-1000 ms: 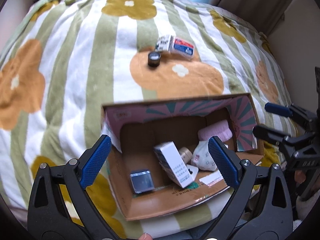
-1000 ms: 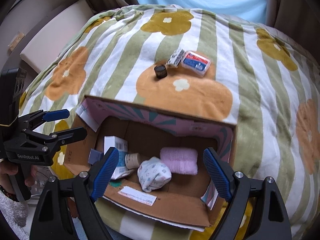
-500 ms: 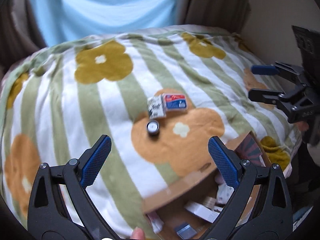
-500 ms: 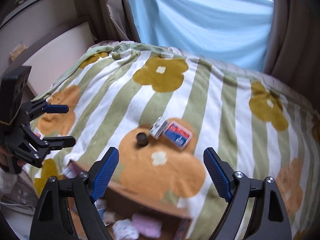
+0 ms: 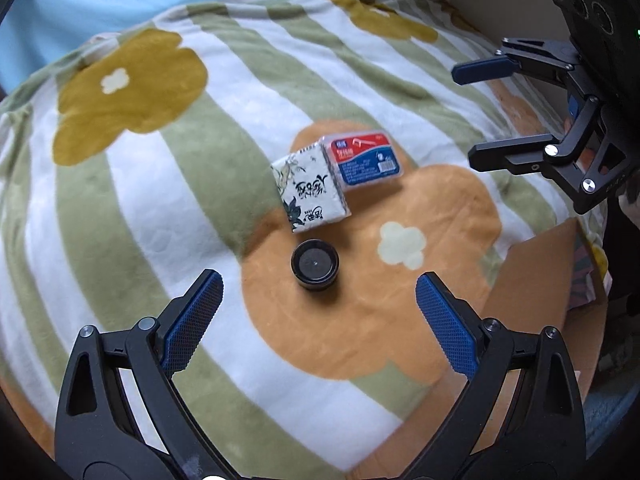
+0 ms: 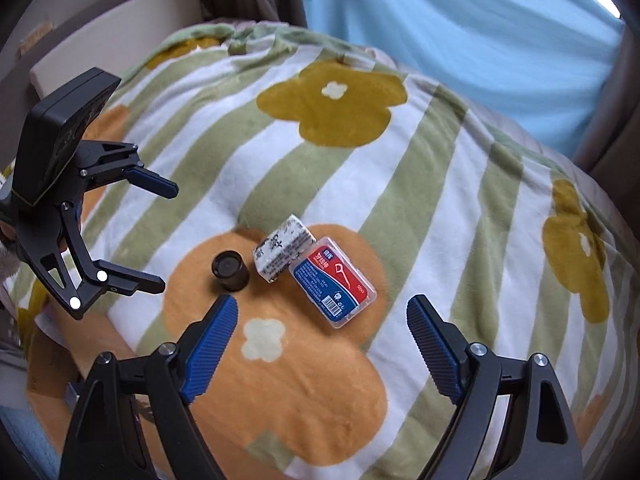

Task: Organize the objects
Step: 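Grasp the black round cap with the left gripper while the right grasps the floss box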

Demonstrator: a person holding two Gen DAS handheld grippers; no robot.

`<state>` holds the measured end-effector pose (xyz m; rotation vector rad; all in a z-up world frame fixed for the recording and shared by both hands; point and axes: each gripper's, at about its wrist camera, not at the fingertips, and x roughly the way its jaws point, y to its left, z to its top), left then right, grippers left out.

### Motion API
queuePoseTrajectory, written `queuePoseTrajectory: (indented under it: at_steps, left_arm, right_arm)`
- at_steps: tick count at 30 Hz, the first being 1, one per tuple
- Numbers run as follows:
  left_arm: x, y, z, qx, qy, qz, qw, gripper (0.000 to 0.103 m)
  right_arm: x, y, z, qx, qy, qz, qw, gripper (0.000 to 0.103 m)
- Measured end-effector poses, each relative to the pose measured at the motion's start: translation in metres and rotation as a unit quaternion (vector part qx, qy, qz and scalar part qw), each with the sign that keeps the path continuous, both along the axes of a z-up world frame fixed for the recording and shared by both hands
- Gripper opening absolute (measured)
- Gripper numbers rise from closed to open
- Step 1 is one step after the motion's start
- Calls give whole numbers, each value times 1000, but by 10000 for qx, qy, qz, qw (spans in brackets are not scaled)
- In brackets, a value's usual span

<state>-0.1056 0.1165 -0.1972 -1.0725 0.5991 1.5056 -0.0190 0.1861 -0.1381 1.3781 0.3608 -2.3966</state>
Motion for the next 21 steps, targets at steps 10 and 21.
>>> queuePoseTrajectory:
  at_steps: [10, 21]
  left_arm:
    - [-10, 23, -53, -131, -278, -257, 9992, 77]
    - [-14, 31, -70, -204, -322, -424, 9984, 59]
  right_arm:
    - [-39, -9, -60, 366, -179, 458, 9981, 84]
    - [-53, -18, -94, 780, -276, 690, 9942, 83]
